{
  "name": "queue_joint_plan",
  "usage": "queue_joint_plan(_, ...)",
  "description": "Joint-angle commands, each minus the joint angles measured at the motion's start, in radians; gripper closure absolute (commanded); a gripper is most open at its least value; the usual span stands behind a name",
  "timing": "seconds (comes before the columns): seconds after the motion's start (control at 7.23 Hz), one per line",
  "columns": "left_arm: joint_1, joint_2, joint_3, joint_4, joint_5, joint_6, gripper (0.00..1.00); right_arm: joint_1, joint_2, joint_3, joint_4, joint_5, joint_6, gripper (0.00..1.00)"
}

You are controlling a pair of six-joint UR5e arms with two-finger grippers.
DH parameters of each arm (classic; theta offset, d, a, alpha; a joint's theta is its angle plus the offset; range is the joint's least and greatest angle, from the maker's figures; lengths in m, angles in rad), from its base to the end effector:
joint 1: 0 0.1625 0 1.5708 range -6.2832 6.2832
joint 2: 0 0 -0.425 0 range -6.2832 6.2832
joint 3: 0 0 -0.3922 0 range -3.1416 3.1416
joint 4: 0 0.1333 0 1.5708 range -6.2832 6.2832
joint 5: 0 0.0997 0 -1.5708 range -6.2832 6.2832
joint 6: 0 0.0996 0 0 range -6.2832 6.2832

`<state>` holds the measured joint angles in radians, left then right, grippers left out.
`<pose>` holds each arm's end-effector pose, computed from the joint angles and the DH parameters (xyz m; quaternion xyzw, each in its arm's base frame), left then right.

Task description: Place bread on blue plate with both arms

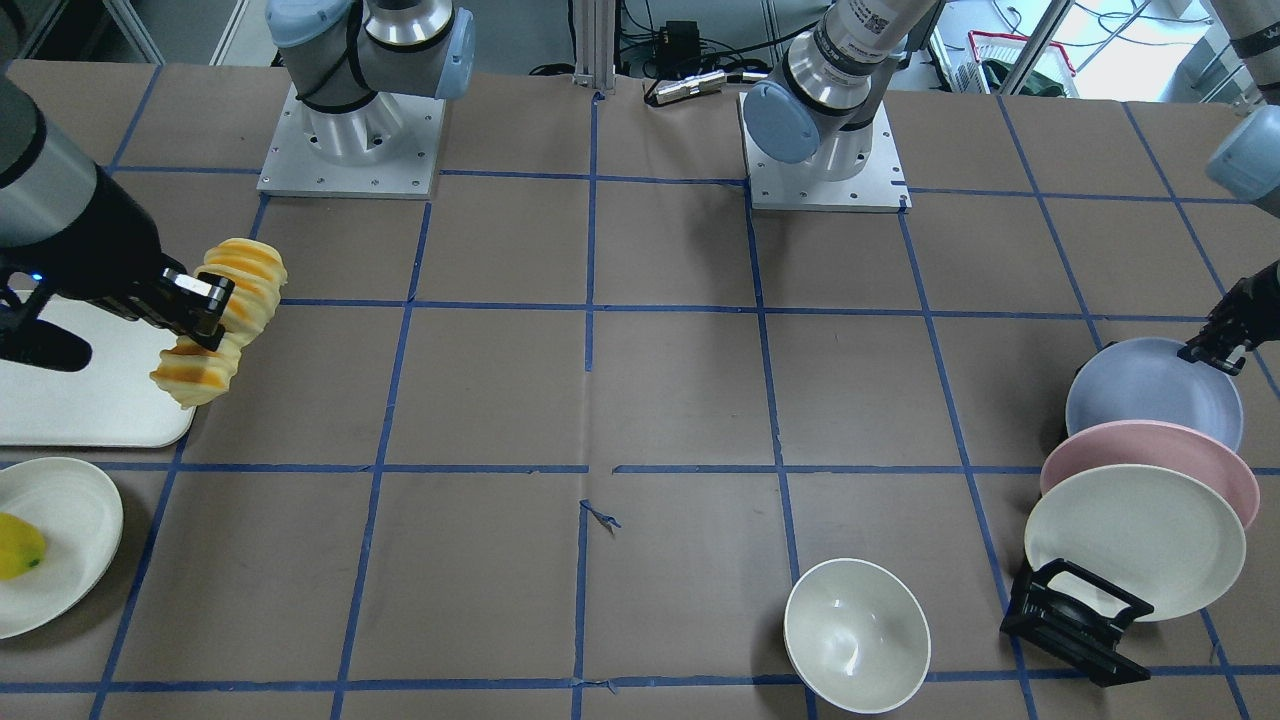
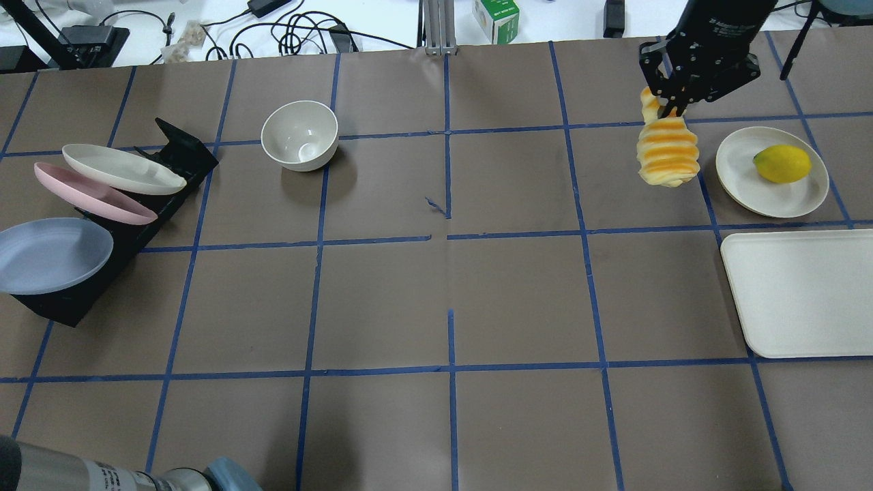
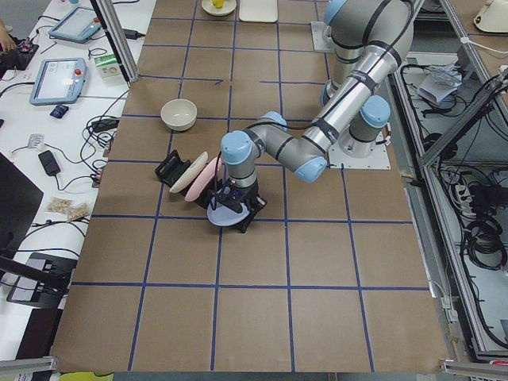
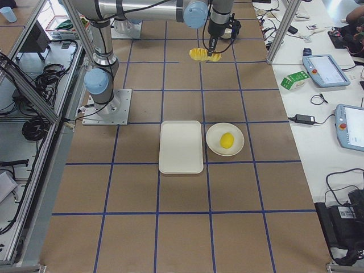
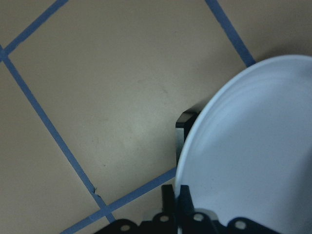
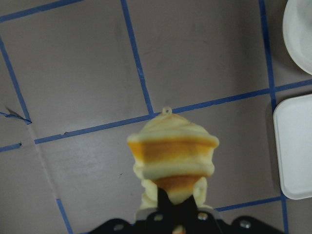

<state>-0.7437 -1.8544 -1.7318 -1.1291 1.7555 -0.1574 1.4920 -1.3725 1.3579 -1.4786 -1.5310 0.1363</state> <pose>0.3434 -0.4722 0.3036 -0.4705 0.8776 0.0317 0.0866 0.0922 -0.5766 0.4779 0.1080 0.9932 0.0393 0.0188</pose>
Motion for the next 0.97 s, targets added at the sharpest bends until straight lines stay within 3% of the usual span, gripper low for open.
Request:
queue_joint_plan(0.0,0.000,0.070,0.078,-0.153,0.033,0.050,1.00,0.049,0.004,0.000,-0.020,0.020,0.080,1.00)
queue_joint_plan(0.41,-0.025,0.271,0.068,-0.458,0.027,0.071,1.00,0.093,0.018,0.004,-0.045,0.018,0.137,1.00)
queue_joint_plan(0.55,-0.093,0.308,0.063,-0.535,-0.011,0.065,1.00,0.100,0.021,0.009,-0.043,0.018,0.141,1.00)
queue_joint_plan(0.83,-0.337,0.320,0.045,-0.535,-0.101,0.004,1.00,0.108,0.032,0.012,-0.051,0.006,0.126,1.00)
